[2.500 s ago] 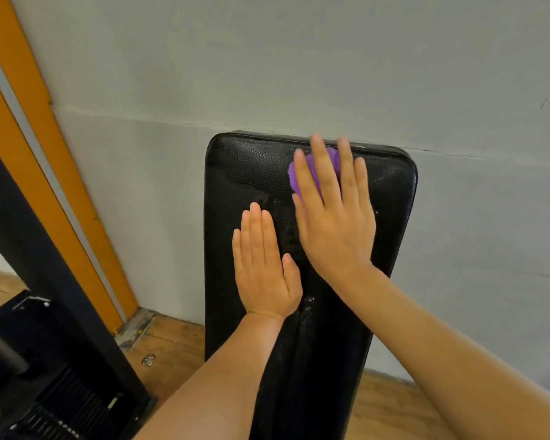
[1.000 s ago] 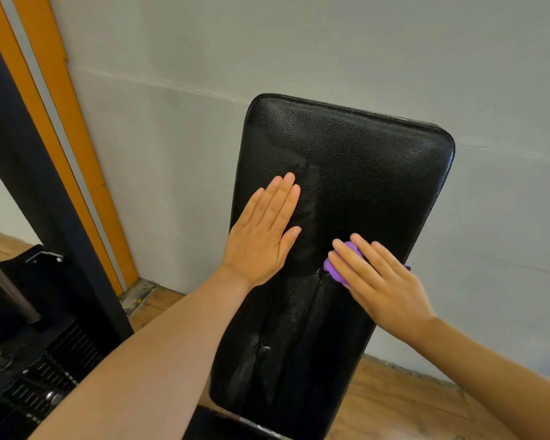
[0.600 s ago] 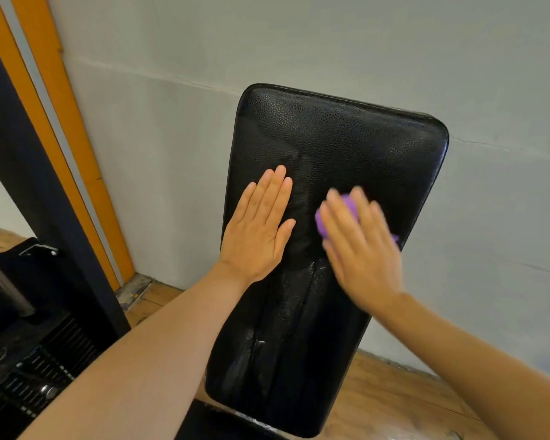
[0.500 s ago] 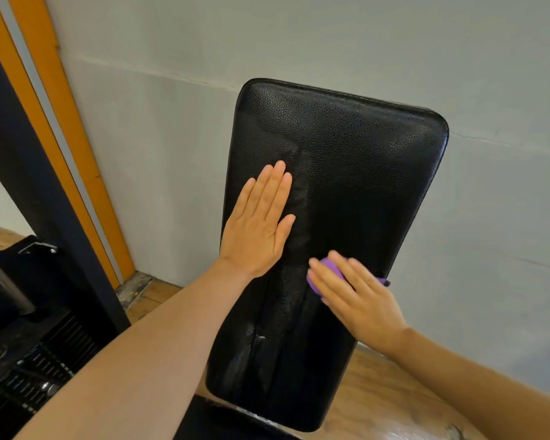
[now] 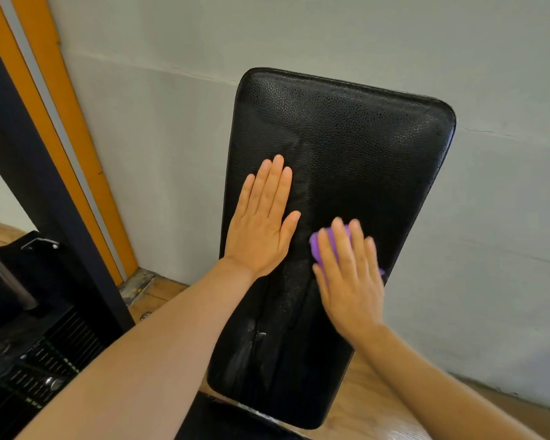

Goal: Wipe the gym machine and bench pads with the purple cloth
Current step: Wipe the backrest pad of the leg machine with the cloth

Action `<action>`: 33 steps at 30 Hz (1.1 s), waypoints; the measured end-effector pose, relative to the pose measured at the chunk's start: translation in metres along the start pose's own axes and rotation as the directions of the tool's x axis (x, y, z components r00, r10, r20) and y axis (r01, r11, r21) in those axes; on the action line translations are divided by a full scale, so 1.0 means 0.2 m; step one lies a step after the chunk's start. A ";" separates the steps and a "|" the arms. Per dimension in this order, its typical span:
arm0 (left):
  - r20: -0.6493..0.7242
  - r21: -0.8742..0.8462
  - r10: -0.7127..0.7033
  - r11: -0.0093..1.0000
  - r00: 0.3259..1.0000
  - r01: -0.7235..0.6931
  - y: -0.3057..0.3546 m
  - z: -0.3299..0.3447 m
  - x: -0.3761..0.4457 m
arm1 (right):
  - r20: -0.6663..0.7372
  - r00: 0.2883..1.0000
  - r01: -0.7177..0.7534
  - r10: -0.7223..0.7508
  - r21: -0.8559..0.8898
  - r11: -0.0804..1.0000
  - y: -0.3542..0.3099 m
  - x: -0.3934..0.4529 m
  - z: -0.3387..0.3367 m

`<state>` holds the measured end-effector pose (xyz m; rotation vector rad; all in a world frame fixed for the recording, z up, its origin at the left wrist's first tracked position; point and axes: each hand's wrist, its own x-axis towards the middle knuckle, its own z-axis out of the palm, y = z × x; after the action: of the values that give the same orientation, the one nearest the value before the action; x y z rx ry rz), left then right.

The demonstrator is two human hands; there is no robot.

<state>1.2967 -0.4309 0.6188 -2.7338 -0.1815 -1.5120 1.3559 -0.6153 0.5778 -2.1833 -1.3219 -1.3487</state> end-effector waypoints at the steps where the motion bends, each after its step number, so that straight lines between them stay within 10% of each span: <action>1: 0.001 0.008 -0.007 1.000 1.000 0.007 0.00 0.00 0.00 | 0.075 0.997 0.033 -0.033 0.003 0.999 -0.04 -0.13 0.03; 7: 0.018 0.009 -0.016 1.000 1.000 0.016 0.01 0.00 0.00 | 0.224 0.973 0.064 -0.060 -0.012 0.998 -0.11 -0.30 0.05; 15: -0.027 -0.020 -0.015 1.000 1.000 0.014 0.00 0.00 0.00 | -0.264 0.909 -0.335 0.323 -0.002 0.942 -0.05 0.39 -0.03; 20: -0.046 -0.018 -0.004 1.000 0.999 0.003 0.00 0.01 -0.01 | 0.106 0.994 0.029 -0.027 -0.023 0.999 -0.16 -0.21 0.08; 25: -0.018 0.003 -0.016 1.000 1.000 0.016 0.01 0.00 0.00 | 0.495 0.850 0.207 -0.181 0.001 0.978 -0.13 -0.65 0.06; 30: -0.030 -0.013 -0.020 1.000 0.999 0.020 0.01 0.00 -0.01 | 0.090 0.996 -0.004 0.008 -0.045 0.999 -0.02 -0.21 -0.03; 33: -0.057 -0.048 -0.054 0.998 0.997 0.051 0.04 0.00 -0.01 | -0.119 0.961 -0.250 0.249 0.003 0.968 0.02 0.11 -0.06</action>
<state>1.2961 -0.4389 0.6180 -2.7371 -0.2216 -1.6265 1.3550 -0.6119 0.6030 -2.1538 -0.9611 -1.3652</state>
